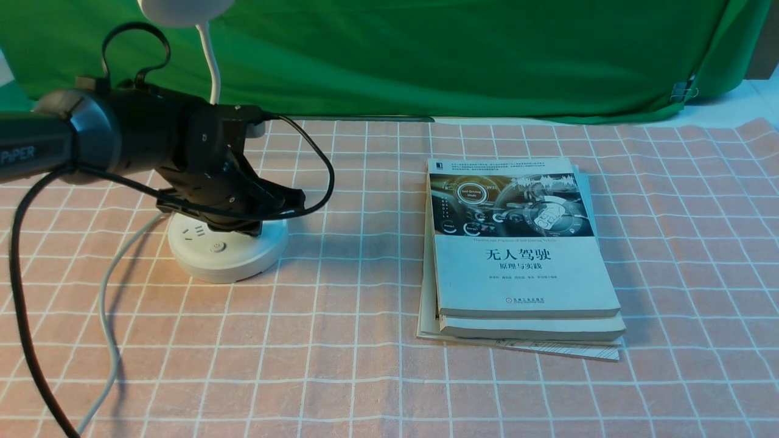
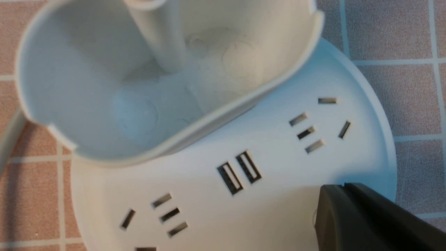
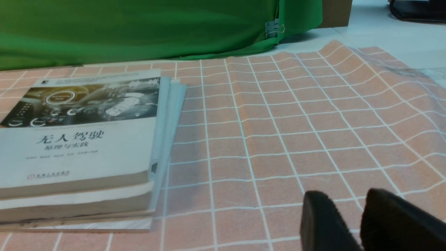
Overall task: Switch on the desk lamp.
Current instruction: Use the left arm to press the button switch on the lamp holder
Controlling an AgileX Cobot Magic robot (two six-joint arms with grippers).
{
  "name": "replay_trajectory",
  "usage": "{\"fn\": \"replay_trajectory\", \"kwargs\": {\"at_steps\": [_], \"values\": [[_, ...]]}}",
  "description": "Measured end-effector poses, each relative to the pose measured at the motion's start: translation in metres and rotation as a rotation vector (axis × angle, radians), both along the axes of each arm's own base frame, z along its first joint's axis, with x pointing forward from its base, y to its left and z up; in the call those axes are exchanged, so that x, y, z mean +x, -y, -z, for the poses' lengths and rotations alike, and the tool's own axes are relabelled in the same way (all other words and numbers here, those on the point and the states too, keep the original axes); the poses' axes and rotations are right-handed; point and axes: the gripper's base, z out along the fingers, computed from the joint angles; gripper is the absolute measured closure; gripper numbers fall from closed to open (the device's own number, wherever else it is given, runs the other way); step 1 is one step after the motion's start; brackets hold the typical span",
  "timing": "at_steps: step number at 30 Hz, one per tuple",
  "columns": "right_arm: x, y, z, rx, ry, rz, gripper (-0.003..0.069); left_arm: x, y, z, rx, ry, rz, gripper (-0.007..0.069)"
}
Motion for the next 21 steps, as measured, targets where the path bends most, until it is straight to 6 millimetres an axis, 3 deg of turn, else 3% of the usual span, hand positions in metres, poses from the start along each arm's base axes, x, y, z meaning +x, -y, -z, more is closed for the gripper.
{"fn": "replay_trajectory", "kwargs": {"at_steps": [21], "values": [[0.0000, 0.0000, 0.0000, 0.000, 0.000, 0.000, 0.0419, 0.0027, 0.0018, 0.0062, -0.015, -0.028, -0.012, 0.0603]]}}
